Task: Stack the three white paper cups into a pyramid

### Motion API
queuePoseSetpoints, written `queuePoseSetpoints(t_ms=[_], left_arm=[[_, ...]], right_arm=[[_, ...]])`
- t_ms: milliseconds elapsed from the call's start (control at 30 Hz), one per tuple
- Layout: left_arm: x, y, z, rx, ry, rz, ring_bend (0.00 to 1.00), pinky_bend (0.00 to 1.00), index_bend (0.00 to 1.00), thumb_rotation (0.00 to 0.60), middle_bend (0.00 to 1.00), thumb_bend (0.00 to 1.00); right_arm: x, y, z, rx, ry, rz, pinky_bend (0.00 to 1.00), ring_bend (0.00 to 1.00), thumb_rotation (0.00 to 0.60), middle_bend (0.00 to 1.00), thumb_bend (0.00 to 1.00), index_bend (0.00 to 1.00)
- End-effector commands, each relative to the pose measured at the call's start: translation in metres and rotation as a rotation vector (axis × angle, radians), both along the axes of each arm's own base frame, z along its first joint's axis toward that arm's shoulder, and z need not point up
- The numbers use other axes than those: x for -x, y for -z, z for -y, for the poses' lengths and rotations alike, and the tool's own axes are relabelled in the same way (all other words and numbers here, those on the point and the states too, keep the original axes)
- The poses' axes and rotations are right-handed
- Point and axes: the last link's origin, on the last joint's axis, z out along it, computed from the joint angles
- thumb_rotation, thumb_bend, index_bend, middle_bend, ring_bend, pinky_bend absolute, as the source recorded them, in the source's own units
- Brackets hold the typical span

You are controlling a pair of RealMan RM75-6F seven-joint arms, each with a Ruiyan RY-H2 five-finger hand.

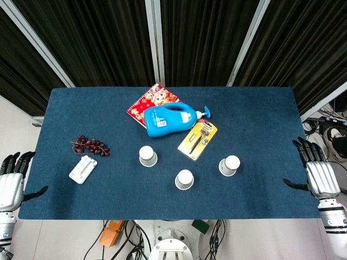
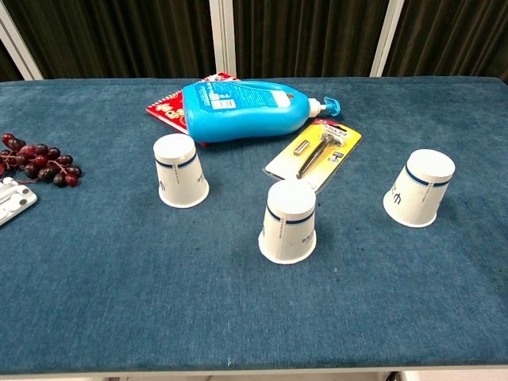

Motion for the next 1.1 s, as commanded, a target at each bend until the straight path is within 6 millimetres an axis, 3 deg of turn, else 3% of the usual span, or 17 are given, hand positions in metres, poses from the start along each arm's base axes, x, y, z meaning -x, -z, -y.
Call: queuePoseSetpoints(t_ms=[33, 233, 433, 700, 900, 1100], left_arm=[[0.000, 0.001, -0.001, 0.002, 0.001, -0.001, 0.00, 0.02, 0.10, 0.600, 0.11, 0.10], [-0.013, 0.000, -0.012, 0.006, 0.059, 0.007, 0.01, 0.02, 0.10, 0.600, 0.13, 0.10], [-0.064, 0.015, -0.059, 0.106, 0.266, 0.070, 0.03, 0.02, 0.12, 0.600, 0.17, 0.10], [-0.136, 0.071, -0.120, 0.385, 0.428, 0.112, 0.07, 0.02, 0.19, 0.600, 0.23, 0.15], [-0.159, 0.111, -0.146, 0.495, 0.421, 0.112, 0.08, 0.02, 0.20, 0.600, 0.23, 0.16], [-0.173, 0.140, -0.156, 0.552, 0.421, 0.115, 0.09, 0.02, 0.22, 0.600, 0.25, 0.18]], right_arm=[[-0.002, 0.000, 0.001, 0.002, -0.004, 0.003, 0.00, 0.00, 0.600, 0.00, 0.15, 0.00], [-0.003, -0.005, -0.002, 0.009, -0.010, 0.012, 0.00, 0.00, 0.600, 0.00, 0.15, 0.00], [-0.009, -0.010, -0.001, 0.023, -0.036, 0.023, 0.00, 0.00, 0.600, 0.00, 0.15, 0.00], [-0.014, -0.012, 0.002, 0.026, -0.039, 0.022, 0.00, 0.00, 0.600, 0.00, 0.15, 0.00], [-0.013, -0.011, 0.004, 0.024, -0.026, 0.026, 0.00, 0.00, 0.600, 0.00, 0.15, 0.00], [-0.012, -0.010, 0.006, 0.022, -0.018, 0.029, 0.00, 0.00, 0.600, 0.01, 0.15, 0.00]])
